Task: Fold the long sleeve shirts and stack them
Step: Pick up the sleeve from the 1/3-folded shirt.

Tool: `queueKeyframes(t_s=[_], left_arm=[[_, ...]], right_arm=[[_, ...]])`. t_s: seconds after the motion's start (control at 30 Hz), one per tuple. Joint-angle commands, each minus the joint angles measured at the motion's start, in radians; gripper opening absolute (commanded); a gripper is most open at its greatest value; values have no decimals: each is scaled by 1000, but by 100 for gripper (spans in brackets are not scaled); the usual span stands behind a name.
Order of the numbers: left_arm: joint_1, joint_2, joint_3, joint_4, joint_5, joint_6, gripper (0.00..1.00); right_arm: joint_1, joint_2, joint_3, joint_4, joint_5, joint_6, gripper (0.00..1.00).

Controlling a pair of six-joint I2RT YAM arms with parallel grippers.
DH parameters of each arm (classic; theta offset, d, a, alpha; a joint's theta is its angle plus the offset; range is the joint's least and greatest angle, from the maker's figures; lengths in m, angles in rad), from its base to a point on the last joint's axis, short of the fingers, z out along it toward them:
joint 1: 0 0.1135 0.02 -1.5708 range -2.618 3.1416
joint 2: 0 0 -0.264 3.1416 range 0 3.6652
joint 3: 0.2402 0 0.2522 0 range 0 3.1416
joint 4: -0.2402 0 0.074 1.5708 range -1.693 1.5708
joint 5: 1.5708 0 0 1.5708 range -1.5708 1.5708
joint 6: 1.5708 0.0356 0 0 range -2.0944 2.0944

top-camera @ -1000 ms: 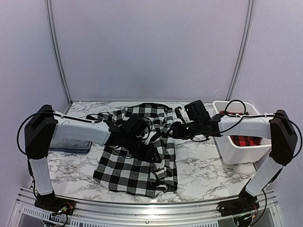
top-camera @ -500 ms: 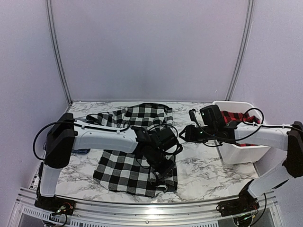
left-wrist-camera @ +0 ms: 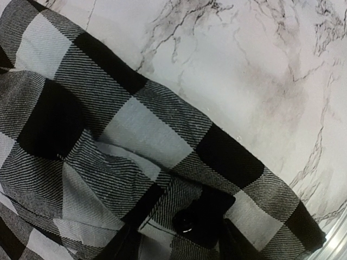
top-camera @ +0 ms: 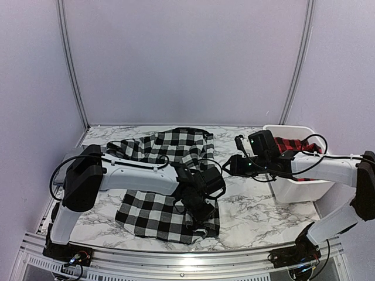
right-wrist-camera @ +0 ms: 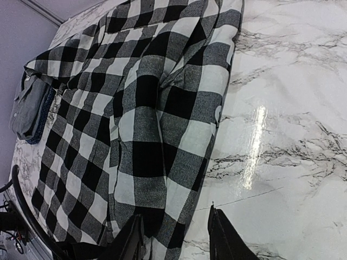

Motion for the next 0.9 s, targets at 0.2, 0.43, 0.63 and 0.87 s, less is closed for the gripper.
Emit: queueKeyframes(t_s=[0.2,0.43,0.63,0.87], left_arm=[[-18,-23,28,-44,-137,24,26],[1,-113,23,-24,-184,10,18],[48,-208,-7,-5,-175,-9,13],[138,-336,-21,12,-185,-18,5]], right_arm=[[-9,-11,-2,23,-4,-4,37],[-9,41,48,28,-9,-26,38],[-9,96,87,57,-18,-38,38],[-10,221,200,111,-25,-55,38]])
